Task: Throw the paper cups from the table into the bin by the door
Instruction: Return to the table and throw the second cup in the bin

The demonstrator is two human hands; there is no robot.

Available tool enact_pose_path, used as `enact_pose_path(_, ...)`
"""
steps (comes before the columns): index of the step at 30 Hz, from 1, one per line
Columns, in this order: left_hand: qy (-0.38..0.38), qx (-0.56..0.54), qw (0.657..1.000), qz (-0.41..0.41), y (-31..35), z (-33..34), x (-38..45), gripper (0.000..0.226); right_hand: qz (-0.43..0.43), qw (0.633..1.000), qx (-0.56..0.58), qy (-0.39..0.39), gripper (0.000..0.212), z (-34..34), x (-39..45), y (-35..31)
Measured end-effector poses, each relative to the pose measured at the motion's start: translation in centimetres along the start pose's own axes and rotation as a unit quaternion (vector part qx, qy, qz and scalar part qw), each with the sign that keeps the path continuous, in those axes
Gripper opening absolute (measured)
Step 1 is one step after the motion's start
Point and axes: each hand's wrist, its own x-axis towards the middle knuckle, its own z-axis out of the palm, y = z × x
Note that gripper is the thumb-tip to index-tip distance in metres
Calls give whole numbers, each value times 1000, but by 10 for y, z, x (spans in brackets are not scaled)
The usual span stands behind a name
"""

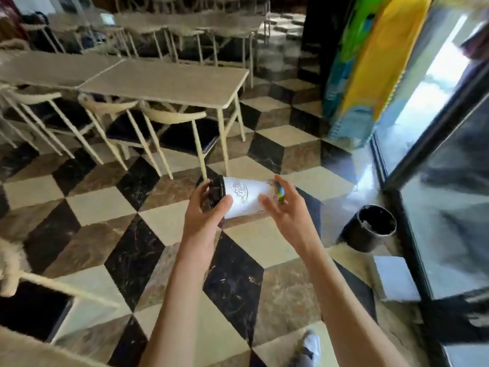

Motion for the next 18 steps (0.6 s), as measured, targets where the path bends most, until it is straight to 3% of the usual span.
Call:
enact_pose_path(7, -149, 23, 988, -33, -32, 212, 61, 70, 17, 992, -14, 121, 63, -203, 50, 35)
enact_pose_path(12, -235, 45, 970, -40, -60, 337, 89, 57, 39, 981, -32, 190, 62, -323, 72, 56)
enact_pose_path(18, -304, 70, 950, -34, -95, 447, 132, 47, 66, 961, -30, 268, 68, -413, 105, 97)
